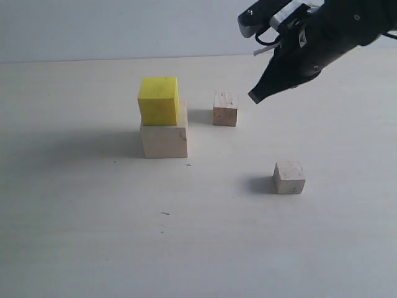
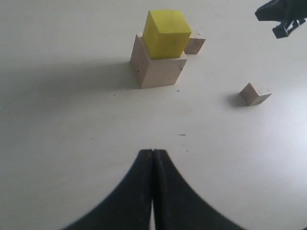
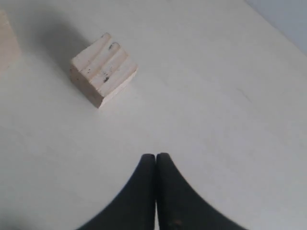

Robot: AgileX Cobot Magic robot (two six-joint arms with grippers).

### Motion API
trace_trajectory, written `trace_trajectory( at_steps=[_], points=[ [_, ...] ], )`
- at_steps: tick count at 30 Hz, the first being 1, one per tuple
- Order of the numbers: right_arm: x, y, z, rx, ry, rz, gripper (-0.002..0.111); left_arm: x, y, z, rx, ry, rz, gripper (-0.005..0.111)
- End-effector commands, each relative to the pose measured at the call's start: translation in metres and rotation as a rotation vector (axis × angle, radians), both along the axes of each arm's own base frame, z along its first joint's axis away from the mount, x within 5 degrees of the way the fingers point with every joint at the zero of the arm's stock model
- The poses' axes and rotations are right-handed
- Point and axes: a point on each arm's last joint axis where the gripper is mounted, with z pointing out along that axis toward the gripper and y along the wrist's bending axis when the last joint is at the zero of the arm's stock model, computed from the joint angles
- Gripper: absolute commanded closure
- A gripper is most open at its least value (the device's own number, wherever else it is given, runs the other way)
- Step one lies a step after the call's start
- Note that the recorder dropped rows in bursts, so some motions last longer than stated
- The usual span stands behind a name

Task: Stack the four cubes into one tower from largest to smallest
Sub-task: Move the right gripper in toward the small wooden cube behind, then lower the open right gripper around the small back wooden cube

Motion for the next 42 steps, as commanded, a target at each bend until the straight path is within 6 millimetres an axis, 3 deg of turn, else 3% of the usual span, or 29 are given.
trace_trajectory(
  at_steps=[1, 4, 8, 11, 18, 22, 27, 29, 37, 42],
  points=[
    [0.025, -0.012, 0.008, -0.030, 0.039, -0.063, 0.108, 0.003, -0.003, -0.004, 0.007, 0.032, -0.004, 0.105],
    [0.039, -0.020, 0.009, 0.034, 0.108, -0.158, 0.108, 0.005, -0.005, -0.004, 0.013, 0.041, -0.004, 0.105],
    [0.057, -0.026, 0.011, 0.267, 0.238, -0.314, 0.108, 0.008, -0.007, -0.006, 0.025, 0.054, -0.003, 0.105],
    [0.066, -0.019, 0.008, 0.330, 0.342, -0.334, 0.108, 0.011, -0.009, -0.007, 0.034, 0.063, -0.003, 0.105],
    [0.092, 0.008, 0.003, 0.387, 0.353, -0.379, 0.105, 0.020, -0.015, -0.010, 0.059, 0.090, -0.003, 0.105],
    [0.105, 0.022, 0.004, 0.425, 0.336, -0.412, 0.088, 0.023, -0.017, -0.012, 0.069, 0.100, -0.003, 0.105],
    [0.117, 0.031, -0.005, 0.433, 0.380, -0.461, 0.049, 0.027, -0.020, -0.012, 0.067, 0.097, -0.004, 0.105],
    [0.120, 0.033, -0.014, 0.432, 0.418, -0.491, 0.040, 0.028, -0.020, -0.012, 0.067, 0.096, -0.005, 0.105],
    [0.133, 0.042, -0.040, 0.472, 0.530, -0.619, 0.038, 0.028, -0.021, -0.012, 0.069, 0.096, -0.006, 0.105],
    [0.138, 0.044, -0.041, 0.473, 0.547, -0.655, 0.038, 0.028, -0.021, -0.012, 0.072, 0.096, -0.008, 0.105]
  ],
)
